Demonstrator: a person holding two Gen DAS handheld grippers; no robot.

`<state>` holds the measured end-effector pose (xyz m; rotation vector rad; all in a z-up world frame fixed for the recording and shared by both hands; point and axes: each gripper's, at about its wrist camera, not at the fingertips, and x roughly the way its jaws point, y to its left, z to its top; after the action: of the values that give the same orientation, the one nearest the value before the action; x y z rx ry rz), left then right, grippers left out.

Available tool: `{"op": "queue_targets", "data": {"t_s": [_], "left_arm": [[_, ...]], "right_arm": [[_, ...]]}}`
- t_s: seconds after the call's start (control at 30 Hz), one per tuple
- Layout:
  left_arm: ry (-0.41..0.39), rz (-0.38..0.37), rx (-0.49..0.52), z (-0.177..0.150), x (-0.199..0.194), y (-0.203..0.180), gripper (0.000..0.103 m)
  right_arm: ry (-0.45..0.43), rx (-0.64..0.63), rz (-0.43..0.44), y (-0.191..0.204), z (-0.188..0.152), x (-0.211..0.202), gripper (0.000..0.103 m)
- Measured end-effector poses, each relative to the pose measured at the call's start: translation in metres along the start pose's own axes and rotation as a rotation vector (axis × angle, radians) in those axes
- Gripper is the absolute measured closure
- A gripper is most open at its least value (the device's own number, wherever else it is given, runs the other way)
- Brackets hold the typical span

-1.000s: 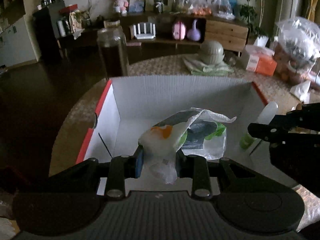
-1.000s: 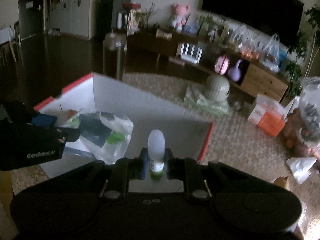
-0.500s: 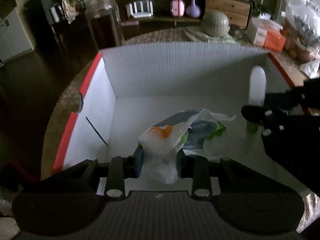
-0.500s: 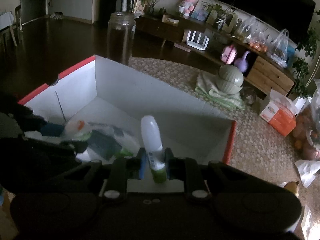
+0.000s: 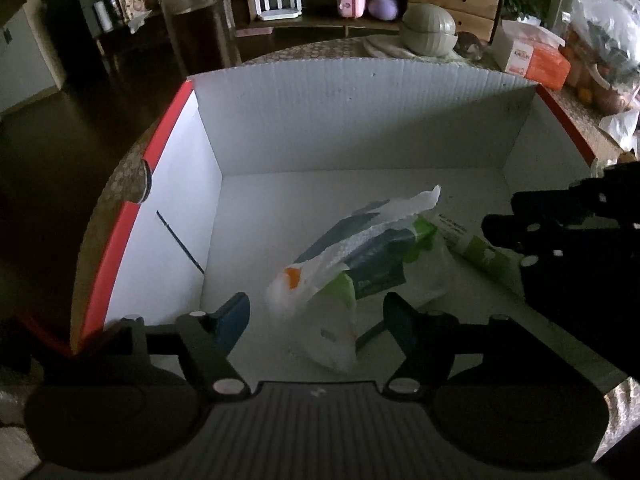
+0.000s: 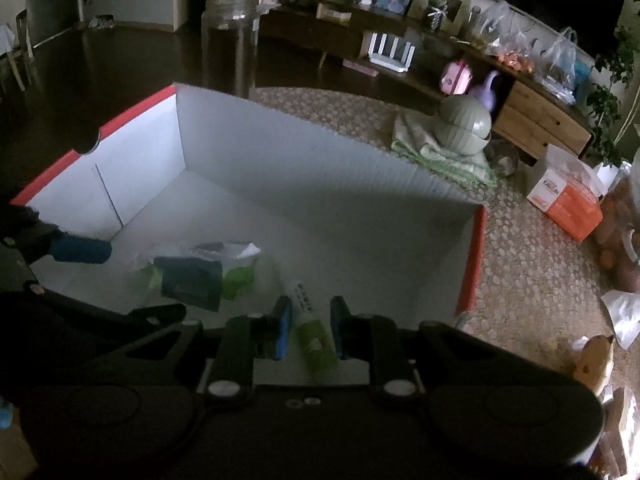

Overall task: Organize objects
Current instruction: 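Carry both items over the red box and open both grippers to drop them, then withdraw both grippers from the box back toward the table items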

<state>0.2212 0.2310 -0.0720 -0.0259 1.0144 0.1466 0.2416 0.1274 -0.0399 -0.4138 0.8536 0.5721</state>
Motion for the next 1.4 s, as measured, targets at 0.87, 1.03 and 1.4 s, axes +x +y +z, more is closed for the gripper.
{"op": "queue_targets", "data": {"t_s": [0.87, 1.03, 1.4], "left_arm": [[-0.222, -0.006, -0.099, -0.013, -0.095, 0.001, 0.018], [-0.264, -0.038, -0.104, -0.024, -0.110, -0.005, 0.015], [-0.376, -0.118, -0.108, -0.048, -0.143, -0.033, 0.000]], "right_arm": [[-0.209, 0.055, 0.158, -0.035, -0.036, -0.115, 0.028], [-0.243, 0.056, 0.186, -0.042, -0.049, -0.134, 0.016], [-0.312, 0.105, 0.198, -0.069, -0.089, -0.167, 0.001]]}}
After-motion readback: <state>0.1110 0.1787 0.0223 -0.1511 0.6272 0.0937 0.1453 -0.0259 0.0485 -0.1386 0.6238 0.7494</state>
